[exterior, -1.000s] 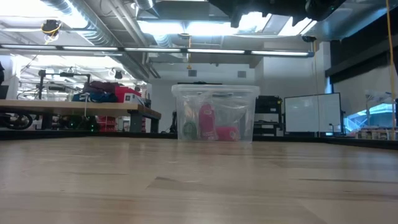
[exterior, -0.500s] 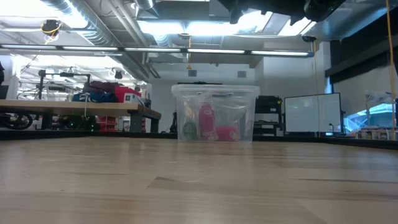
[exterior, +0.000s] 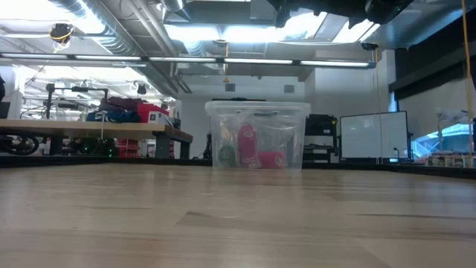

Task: Roll bandage
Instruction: Roll the green bandage

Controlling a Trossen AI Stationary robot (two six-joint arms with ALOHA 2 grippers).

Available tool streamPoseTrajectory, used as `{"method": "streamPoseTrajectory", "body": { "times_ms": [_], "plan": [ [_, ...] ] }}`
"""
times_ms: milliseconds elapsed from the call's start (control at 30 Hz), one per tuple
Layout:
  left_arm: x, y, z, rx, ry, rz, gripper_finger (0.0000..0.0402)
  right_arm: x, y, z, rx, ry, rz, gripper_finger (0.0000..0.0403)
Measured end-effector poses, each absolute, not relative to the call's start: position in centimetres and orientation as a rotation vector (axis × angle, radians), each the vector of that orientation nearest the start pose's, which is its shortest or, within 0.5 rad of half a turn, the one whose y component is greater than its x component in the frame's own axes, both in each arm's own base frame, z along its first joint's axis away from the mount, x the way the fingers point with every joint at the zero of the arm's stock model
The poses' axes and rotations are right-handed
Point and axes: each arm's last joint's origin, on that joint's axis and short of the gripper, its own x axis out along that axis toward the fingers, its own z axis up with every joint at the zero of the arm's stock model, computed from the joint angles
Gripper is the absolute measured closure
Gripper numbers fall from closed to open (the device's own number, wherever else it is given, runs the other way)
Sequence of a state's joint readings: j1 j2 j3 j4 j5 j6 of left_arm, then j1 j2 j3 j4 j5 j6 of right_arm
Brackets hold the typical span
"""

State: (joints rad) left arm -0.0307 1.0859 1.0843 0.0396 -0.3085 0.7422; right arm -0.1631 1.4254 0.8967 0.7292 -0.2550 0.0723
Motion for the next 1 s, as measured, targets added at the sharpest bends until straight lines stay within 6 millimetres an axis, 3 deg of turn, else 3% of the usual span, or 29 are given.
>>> {"method": "streamPoseTrajectory", "body": {
  "times_ms": [733, 1000],
  "plan": [
    [25.6, 1.0, 38.7, 0.904, 0.193, 0.381, 0.0389, 31.6, -0.9, 31.9, 0.066, -0.262, 0.166, 0.0395],
    [25.8, 0.9, 38.3, 0.891, 0.216, 0.368, 0.0389, 31.4, -0.9, 32.5, 0.061, -0.342, 0.143, 0.0394]
  ]
}}
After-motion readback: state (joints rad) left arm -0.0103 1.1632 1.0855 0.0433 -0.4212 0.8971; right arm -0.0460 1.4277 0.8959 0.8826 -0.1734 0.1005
